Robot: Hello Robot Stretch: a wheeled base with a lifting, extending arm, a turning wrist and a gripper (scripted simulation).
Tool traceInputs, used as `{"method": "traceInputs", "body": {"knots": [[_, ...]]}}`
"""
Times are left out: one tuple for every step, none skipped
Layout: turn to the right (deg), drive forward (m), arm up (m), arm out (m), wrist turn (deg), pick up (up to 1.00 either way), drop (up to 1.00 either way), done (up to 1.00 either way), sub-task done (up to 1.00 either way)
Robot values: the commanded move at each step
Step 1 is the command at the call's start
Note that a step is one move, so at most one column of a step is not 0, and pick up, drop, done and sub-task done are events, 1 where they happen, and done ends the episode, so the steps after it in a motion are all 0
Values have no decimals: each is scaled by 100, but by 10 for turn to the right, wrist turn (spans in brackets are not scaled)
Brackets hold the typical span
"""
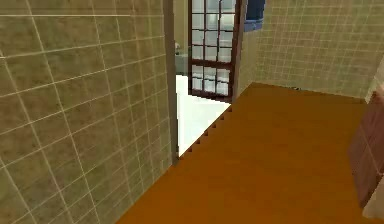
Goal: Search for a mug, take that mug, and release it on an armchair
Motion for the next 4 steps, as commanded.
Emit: {"method": "traceInputs", "body": {"knots": [[180,0,0,0,0,0,0,0,0],[0,100,0,0,0,0,0,0,0],[30,0,0,0,0,0,0,0,0],[0,65,0,0,0,0,0,0,0]]}}
